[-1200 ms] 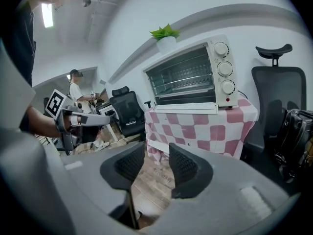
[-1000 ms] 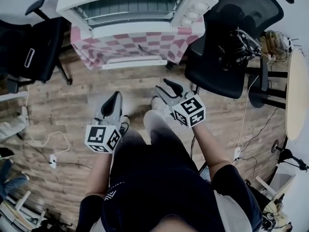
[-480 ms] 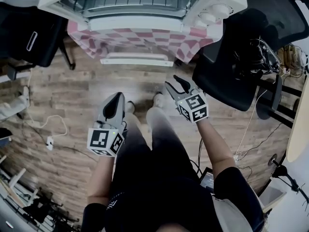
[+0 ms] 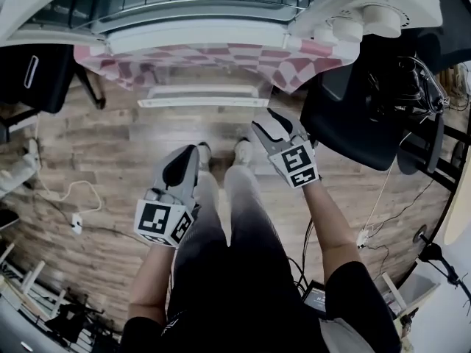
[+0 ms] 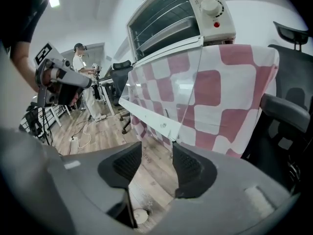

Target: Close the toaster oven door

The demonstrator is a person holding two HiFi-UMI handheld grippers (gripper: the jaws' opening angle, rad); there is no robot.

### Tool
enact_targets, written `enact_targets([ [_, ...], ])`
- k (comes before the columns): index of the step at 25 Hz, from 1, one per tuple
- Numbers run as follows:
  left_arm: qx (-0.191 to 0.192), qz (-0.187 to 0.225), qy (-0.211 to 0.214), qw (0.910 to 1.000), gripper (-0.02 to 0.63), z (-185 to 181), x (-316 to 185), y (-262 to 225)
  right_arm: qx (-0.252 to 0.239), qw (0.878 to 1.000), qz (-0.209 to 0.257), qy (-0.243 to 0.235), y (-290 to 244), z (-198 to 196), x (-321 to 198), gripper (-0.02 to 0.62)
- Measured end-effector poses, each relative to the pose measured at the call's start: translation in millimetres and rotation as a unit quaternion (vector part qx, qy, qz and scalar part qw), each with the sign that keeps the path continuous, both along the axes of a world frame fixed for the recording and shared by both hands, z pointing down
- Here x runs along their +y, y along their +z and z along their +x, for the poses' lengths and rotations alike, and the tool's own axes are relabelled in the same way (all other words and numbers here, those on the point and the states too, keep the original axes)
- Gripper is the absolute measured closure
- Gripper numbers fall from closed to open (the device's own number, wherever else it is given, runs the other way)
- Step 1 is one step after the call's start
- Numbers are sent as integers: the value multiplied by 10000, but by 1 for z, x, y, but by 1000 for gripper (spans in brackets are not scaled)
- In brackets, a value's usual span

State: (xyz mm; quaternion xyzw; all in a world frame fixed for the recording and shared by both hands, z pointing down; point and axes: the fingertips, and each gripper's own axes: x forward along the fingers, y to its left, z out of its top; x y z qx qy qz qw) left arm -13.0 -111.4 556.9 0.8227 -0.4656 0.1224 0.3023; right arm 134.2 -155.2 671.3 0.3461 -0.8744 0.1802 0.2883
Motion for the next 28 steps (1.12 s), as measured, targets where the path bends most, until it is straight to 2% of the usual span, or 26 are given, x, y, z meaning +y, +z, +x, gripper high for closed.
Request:
enact_targets([
  [6,54,-59,172,9998,592,10,-14,14,-33,9992,385,44,18,0,-21,397],
  [14,67,-127,310,9994,592,18,-18,33,76,9946,974,-362,32,-13,-47,397],
  [21,105,-256,279,9992,592,13,-11,44,-103,9880,1471,-451,25,-28,-64,390],
  [28,144,-284,266,9991,592,9,-9,45,49,9823,1783,-569,15,-33,-65,388],
])
